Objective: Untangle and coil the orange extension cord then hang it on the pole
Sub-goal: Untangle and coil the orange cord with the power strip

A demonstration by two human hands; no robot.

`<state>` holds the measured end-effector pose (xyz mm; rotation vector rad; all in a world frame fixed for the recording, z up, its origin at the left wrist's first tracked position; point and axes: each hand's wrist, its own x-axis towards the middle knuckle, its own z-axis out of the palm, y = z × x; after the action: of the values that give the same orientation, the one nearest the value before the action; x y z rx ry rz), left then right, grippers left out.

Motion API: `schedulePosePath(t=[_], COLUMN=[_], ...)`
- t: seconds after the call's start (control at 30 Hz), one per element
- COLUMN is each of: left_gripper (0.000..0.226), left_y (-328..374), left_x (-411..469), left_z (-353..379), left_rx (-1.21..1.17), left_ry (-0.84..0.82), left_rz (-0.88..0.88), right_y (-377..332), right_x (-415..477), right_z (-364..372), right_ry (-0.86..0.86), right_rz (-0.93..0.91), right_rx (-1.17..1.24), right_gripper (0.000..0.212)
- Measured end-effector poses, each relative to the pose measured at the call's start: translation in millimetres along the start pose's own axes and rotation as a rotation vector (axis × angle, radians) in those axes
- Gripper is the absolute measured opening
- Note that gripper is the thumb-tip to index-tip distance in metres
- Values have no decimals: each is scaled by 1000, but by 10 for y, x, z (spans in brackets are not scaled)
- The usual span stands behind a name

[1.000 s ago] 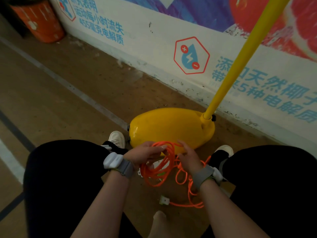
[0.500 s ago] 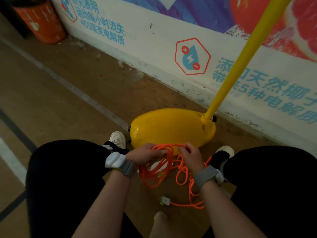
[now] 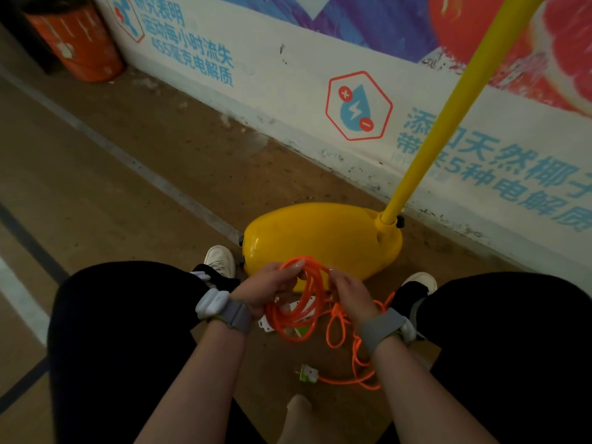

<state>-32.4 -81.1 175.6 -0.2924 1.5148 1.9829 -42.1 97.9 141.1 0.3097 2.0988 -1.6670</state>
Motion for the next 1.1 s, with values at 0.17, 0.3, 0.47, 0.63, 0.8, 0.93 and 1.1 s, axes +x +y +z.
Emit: schedulePosePath(t=[0.17,0.3,0.47,0.63,0.8,0.93,1.1], left_gripper=[28,30,37,39,38,42,47], left_y=[-11,-30,-120,-201,-269,-297,-170], left_x=[51,88,158,229,309,342,369], left_z=[-25,-41,-45,-173,-298,-457,-596], left_rx=[-287,-534,-698,-942,-1086,-1124,-733], left_ry=[-37,-47,112,358,605,787,1187], left_rz=[36,85,151,199,176,203,143], right_y=[130,177,164,124,121,242,53], right_x=[42,83,13,12,6,-47,-306], right_z=[94,139,206,221,289,181,336], right_ry=[-86,-132,-167,-151,-266,-340,-356], right_rz=[26,104,228,99,18,100,-154], right_rx=[50,110,12,-332,-701,-969,-1185], right_gripper=[39,36,37,45,40,36,30])
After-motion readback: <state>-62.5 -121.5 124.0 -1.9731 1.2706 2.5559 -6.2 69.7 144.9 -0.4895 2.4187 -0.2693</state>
